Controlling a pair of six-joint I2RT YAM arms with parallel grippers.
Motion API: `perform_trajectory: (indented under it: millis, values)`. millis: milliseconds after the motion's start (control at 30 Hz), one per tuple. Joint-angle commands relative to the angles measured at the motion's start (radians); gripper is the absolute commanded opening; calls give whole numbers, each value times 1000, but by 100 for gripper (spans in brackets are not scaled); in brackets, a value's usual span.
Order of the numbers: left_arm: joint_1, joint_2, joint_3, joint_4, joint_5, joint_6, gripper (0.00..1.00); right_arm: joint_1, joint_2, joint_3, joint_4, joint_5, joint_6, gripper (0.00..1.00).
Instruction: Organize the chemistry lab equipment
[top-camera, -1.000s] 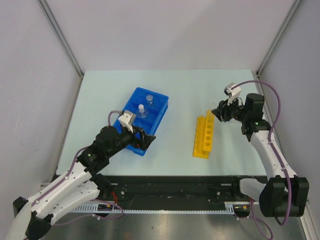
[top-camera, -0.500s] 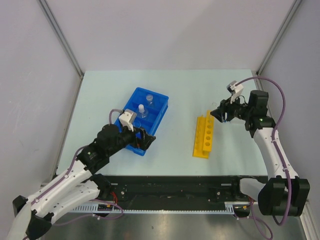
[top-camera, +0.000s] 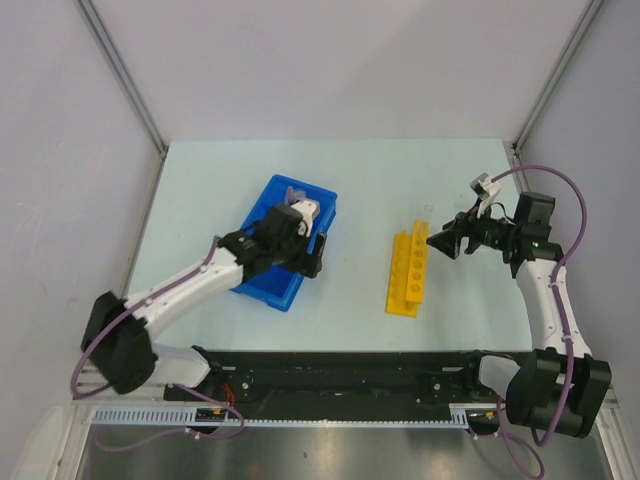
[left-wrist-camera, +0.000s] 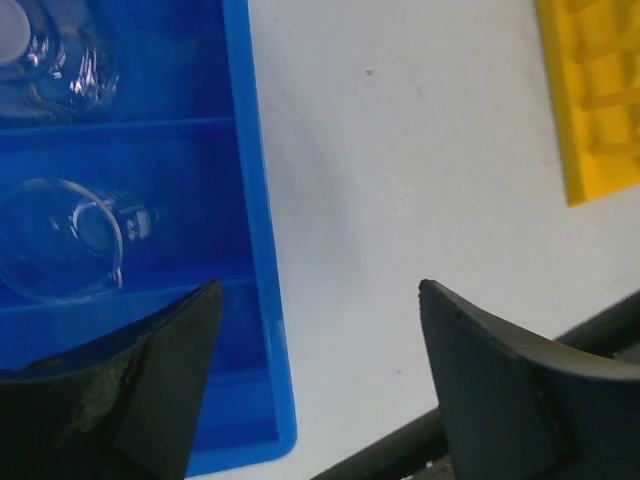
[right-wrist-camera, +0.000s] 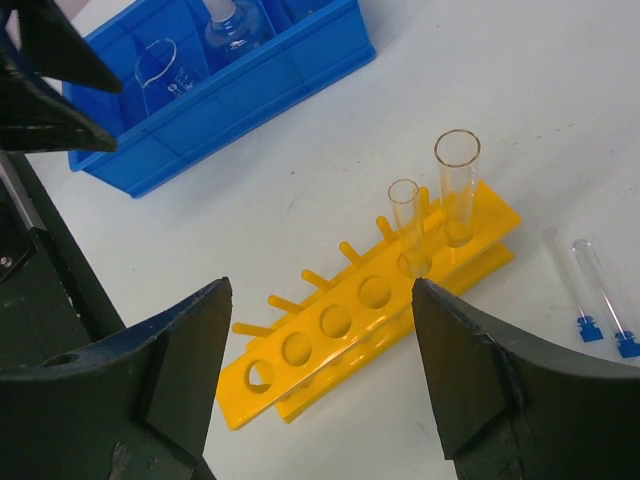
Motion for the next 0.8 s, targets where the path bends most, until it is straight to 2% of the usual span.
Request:
perform_trajectory:
  millis: [0,133,467,633,767]
  values:
    - [7,189,192,-72,-75,80,79,-28,-21,-3,20,-73,-13,78]
    - [7,332,291,-100,-115,117,70,-62,-21,-3,8,-90,-23,78]
    - [7,550,496,-143,-207,159,61,-66,-25,-5,2,-109,-29,78]
    - [13,618,526,-152,-221,160,52,-68,-38,-3,-1,-107,-34,78]
    - [23,629,509,-144,-226,159,48,-69,-42,-5,-3,-112,-34,78]
